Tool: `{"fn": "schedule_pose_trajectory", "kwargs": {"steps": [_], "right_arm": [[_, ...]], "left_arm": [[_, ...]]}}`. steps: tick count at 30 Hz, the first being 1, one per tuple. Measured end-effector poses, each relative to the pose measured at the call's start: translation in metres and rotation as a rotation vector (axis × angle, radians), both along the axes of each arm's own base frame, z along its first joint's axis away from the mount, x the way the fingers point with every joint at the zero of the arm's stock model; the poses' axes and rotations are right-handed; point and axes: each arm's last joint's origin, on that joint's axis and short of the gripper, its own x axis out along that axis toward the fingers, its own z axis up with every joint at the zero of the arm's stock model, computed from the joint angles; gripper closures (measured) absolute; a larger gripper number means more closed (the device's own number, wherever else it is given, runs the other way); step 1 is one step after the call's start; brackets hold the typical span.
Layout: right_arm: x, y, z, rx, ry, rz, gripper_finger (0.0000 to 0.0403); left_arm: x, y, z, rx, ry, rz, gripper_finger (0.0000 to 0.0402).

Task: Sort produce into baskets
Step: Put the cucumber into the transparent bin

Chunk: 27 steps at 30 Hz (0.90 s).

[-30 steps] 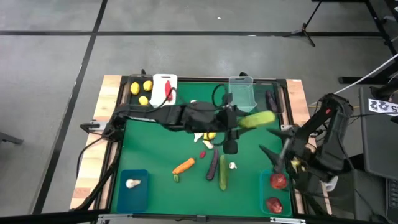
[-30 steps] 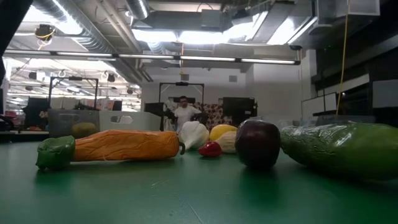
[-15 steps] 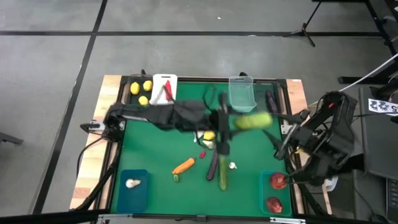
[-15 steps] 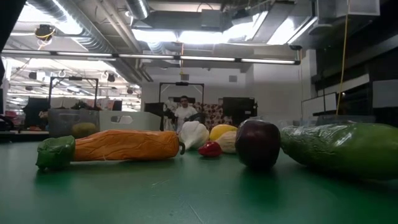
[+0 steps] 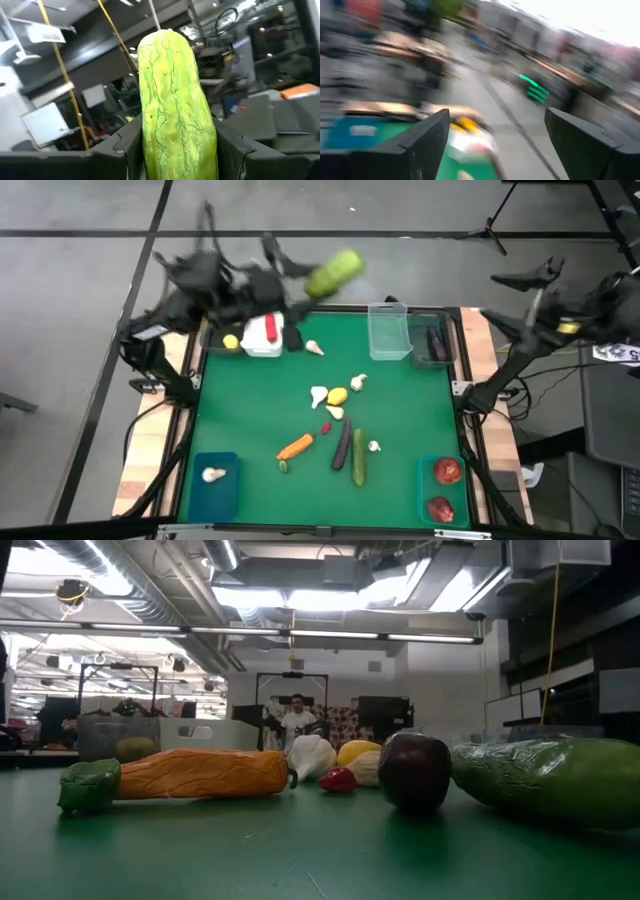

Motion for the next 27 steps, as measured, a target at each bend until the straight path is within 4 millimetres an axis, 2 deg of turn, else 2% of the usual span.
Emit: {"fn": "schedule_pose_trajectory", "kwargs": {"steps": [4, 6, 9, 13, 16, 20, 22, 24, 27], "right_arm": [[-0.015, -0.010, 0.041, -0.055, -0.246, 0.387, 0.0077], [-0.022, -0.018, 0.048, -0.108, -0.329, 0.443, 0.0077], [-0.025, -0.021, 0.044, -0.125, -0.323, 0.437, 0.0077], [-0.001, 0.006, 0.013, -0.235, -0.128, 0.345, 0.0077], [0.007, 0.018, -0.019, -0.267, -0.059, 0.381, 0.0078], [-0.004, -0.001, -0.037, -0.183, -0.245, 0.325, 0.0094], [-0.003, 0.002, -0.046, -0.179, -0.351, 0.371, 0.0109], [0.007, 0.010, -0.068, -0.207, -0.347, 0.408, 0.0126], [0.034, 0.024, -0.103, -0.217, -0.311, 0.363, 0.0146]], "left_arm": [[-0.011, 0.018, 0.002, -0.024, 0.024, -0.018, 0.0235], [-0.013, 0.026, -0.002, -0.087, 0.060, -0.092, 0.0235], [-0.015, 0.033, -0.008, -0.163, 0.124, -0.222, 0.0235], [-0.005, 0.036, -0.020, -0.191, 0.191, -0.238, 0.0235], [0.009, 0.038, -0.033, -0.185, 0.207, -0.232, 0.0235], [0.007, 0.051, -0.035, -0.189, 0.177, -0.154, 0.0235], [-0.001, 0.056, -0.030, -0.207, 0.140, -0.130, 0.0235], [-0.006, 0.060, -0.027, -0.219, 0.123, -0.117, 0.0235], [-0.009, 0.062, -0.026, -0.242, 0.119, -0.116, 0.0235]]}}
